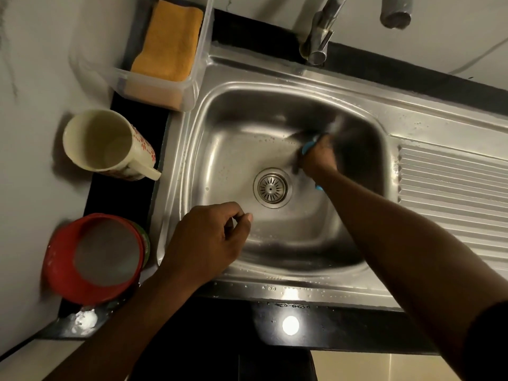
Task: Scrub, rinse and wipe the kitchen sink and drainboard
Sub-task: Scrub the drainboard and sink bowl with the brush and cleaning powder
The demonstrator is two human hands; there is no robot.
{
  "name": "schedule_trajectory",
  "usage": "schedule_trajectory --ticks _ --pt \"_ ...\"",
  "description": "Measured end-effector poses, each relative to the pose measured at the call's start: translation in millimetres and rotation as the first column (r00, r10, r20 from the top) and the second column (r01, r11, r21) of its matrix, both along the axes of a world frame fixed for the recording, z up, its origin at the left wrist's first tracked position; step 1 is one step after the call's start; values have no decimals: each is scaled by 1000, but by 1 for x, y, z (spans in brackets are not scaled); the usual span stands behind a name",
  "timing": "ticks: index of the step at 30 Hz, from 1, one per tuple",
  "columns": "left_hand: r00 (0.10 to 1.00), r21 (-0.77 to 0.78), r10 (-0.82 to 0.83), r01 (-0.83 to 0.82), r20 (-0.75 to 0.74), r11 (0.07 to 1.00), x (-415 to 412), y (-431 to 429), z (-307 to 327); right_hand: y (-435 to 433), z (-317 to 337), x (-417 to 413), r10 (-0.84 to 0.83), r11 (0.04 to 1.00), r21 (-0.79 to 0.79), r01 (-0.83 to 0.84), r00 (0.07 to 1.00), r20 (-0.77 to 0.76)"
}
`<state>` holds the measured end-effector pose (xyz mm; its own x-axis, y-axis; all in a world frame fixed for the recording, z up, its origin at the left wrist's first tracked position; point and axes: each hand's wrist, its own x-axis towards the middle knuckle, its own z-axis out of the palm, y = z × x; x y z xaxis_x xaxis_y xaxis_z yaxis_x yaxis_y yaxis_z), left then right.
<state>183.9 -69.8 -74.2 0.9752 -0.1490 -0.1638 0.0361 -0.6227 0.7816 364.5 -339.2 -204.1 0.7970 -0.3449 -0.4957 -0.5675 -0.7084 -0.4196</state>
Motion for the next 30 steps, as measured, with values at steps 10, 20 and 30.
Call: schedule_trajectory --ticks 10,20,30 --pt "1000 -19 24 -24 9 1000 -4 -7 6 -22 2 -95 174 975 -109 -195 969 -178" --pt "998 -16 62 -63 -27 998 -27 -7 -2 -14 6 2 -11 992 -123 8 1000 -22" --pt "986 -12 167 -167 11 986 -60 -31 23 -5 6 -70 407 900 -72 -431 887 -218"
